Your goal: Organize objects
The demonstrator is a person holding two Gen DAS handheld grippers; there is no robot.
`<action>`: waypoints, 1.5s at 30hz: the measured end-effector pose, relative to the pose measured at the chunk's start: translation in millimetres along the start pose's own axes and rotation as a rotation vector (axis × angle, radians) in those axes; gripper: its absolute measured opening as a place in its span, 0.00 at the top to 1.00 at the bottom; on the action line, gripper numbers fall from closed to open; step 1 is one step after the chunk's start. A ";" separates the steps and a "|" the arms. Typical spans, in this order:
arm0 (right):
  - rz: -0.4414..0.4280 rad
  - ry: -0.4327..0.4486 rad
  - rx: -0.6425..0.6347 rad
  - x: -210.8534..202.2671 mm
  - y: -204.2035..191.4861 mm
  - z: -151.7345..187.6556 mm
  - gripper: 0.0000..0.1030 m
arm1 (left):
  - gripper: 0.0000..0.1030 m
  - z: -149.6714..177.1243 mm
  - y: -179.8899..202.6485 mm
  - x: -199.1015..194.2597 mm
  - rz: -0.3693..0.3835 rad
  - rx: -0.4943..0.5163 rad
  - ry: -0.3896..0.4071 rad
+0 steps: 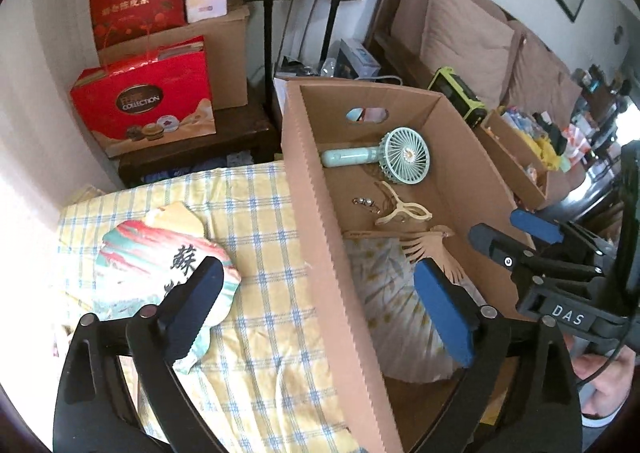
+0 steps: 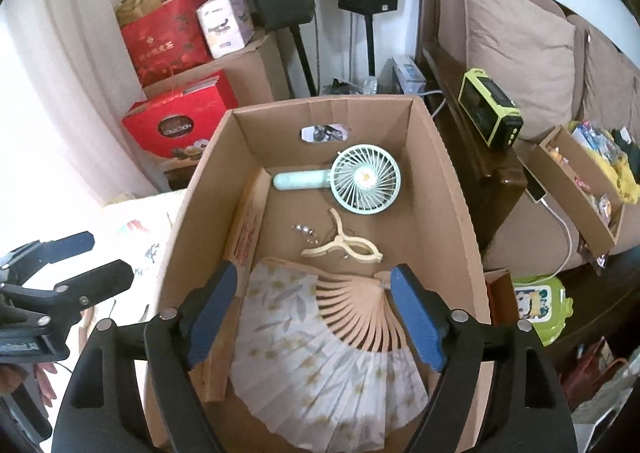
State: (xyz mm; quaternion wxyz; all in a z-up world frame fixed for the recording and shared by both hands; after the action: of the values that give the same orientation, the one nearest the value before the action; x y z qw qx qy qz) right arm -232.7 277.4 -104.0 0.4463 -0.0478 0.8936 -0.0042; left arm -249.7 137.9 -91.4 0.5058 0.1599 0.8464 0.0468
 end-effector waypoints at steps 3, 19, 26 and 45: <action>-0.020 0.016 -0.003 -8.7 -9.6 7.2 0.16 | 0.05 10.4 -6.5 -8.9 -0.013 0.004 0.016; 0.023 0.095 -0.123 -44.5 -60.8 35.0 0.00 | 0.00 60.0 -50.0 -57.0 -0.048 -0.040 0.075; 0.005 0.098 -0.099 -49.4 -67.2 52.4 0.00 | 0.00 77.2 -58.5 -78.6 -0.032 -0.053 0.107; -0.008 0.116 -0.127 -76.7 -90.0 91.3 0.00 | 0.00 131.5 -84.7 -99.2 -0.039 -0.110 0.140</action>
State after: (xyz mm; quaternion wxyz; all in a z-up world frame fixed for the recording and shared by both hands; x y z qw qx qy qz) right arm -106.8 197.9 -93.2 0.3900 -0.0790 0.9162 0.0478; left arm -110.7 15.5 -92.0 0.4542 0.1117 0.8788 0.0946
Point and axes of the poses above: each gripper's, at about its wrist camera, not at the fingertips, and x roughly the way its jaws point, y to its right, z to its underside, the point moved 9 cm from there along x, roughly the way its jaws point, and after that the axes turned 8 degrees about -x, right-handed, at the moved point
